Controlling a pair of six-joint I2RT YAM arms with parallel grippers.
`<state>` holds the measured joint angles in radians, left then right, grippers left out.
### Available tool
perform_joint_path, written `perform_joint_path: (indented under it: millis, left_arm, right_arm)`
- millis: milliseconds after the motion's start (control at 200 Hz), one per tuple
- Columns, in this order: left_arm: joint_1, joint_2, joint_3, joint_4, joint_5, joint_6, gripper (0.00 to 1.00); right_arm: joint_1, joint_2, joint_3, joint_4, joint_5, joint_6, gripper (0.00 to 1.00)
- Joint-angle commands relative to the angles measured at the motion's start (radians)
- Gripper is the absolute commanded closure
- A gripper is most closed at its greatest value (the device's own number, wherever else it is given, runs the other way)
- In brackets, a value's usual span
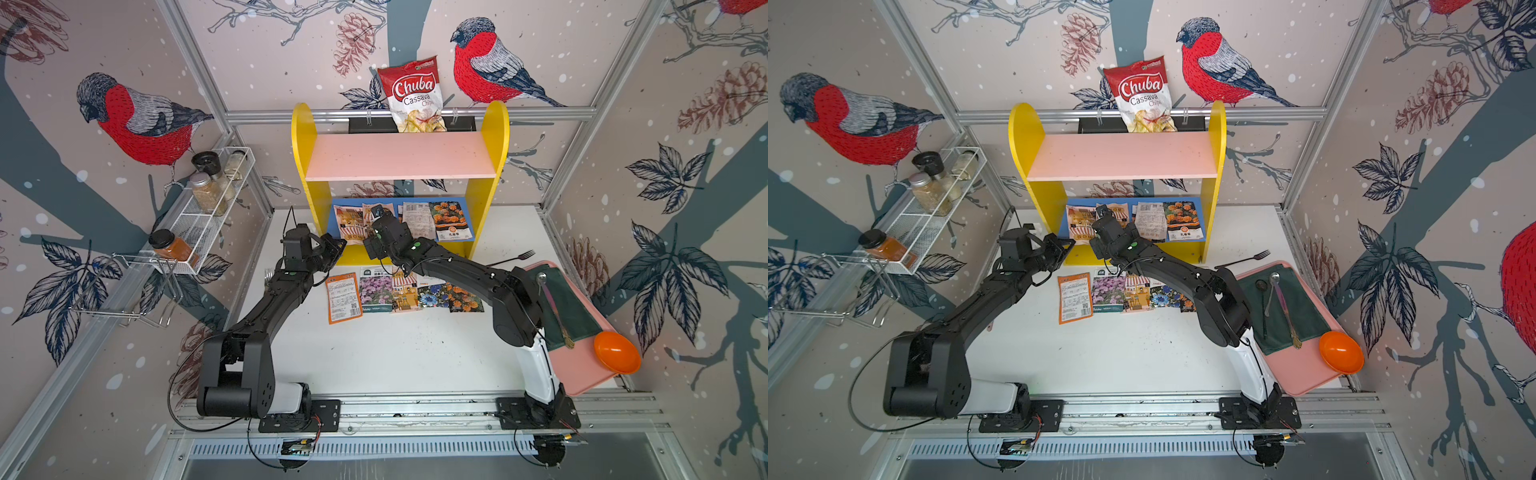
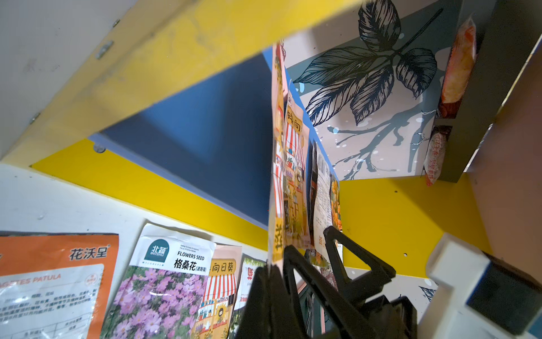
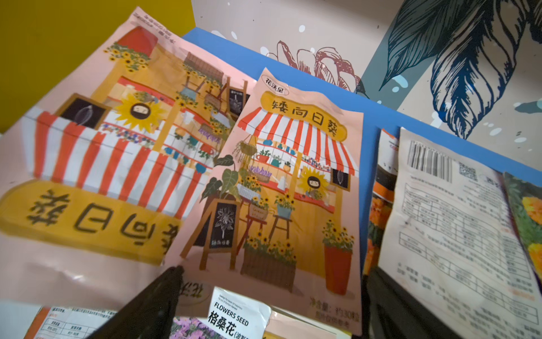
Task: Take the seed bag off the shelf
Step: Adjust the seed packet on the shelf.
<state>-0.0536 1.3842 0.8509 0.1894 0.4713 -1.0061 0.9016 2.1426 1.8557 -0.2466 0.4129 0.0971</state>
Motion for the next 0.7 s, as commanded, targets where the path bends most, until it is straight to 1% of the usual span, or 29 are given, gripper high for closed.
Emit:
perform_joint_path:
  millis: [0,120,325,590,695]
  left_arm:
    - [-0.002,-0.033,-0.021,-0.039,0.020,0.037,1.00]
    - [-0.002,-0.083,-0.045,-0.074,0.032,0.056,1.00]
    - [-0.002,-0.184,-0.064,-0.184,0.026,0.099,1.00]
    - [-0.002,-0.319,-0.091,-0.310,0.037,0.131,1.00]
    - [0.000,-0.363,-0.094,-0.355,0.020,0.149,1.00]
  right_arm:
    - [-0.009,0.004,0.008,0.004,0.004,-0.014,0.00]
    - [-0.015,-0.002,0.009,-0.001,-0.003,-0.012,0.00]
    - [-0.014,-0.050,-0.004,-0.017,-0.064,0.001,0.00]
    - [-0.009,-0.084,-0.044,-0.012,-0.096,0.012,0.00]
    - [-0.003,-0.119,-0.079,0.011,-0.131,0.016,0.00]
